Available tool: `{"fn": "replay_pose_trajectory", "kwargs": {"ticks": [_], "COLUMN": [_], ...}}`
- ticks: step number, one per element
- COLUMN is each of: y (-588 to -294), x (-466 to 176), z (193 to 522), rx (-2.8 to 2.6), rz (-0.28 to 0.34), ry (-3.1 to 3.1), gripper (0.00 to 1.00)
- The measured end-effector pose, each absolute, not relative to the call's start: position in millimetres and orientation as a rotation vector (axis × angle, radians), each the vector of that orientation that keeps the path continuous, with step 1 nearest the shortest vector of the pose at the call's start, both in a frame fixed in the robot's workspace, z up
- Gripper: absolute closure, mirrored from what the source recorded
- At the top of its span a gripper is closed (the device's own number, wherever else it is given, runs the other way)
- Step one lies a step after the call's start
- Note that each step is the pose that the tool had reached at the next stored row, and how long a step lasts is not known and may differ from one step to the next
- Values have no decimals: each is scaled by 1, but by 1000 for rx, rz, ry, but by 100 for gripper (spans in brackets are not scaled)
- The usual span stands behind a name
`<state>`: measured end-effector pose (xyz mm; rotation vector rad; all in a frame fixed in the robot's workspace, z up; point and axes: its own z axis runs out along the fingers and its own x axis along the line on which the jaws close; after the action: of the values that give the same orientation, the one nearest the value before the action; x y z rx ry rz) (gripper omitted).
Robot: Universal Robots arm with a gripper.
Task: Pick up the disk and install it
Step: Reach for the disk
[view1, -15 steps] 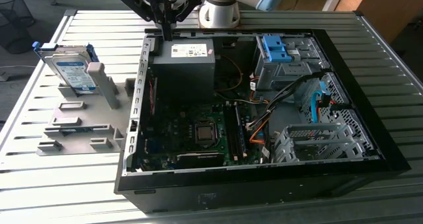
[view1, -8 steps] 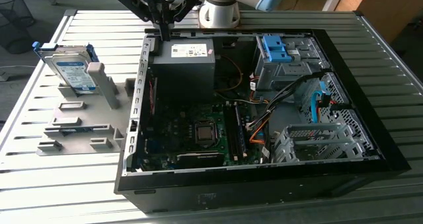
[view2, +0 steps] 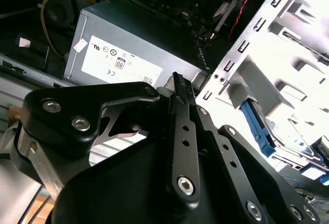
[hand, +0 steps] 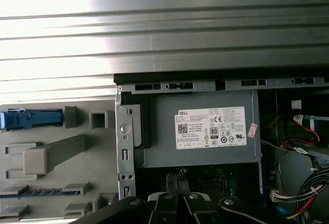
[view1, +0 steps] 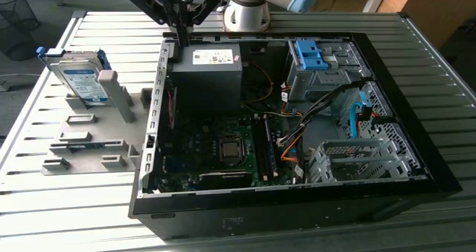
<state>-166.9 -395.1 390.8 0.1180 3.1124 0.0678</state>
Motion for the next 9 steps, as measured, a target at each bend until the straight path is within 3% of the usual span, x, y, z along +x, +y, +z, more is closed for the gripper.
{"fn": "replay_pose_trajectory", "kwargs": {"ticks": [9], "y": [-395], "x": [-172], "z": [391], "rx": [118], "rz": [68], "ry": [3113], "gripper": [89]}}
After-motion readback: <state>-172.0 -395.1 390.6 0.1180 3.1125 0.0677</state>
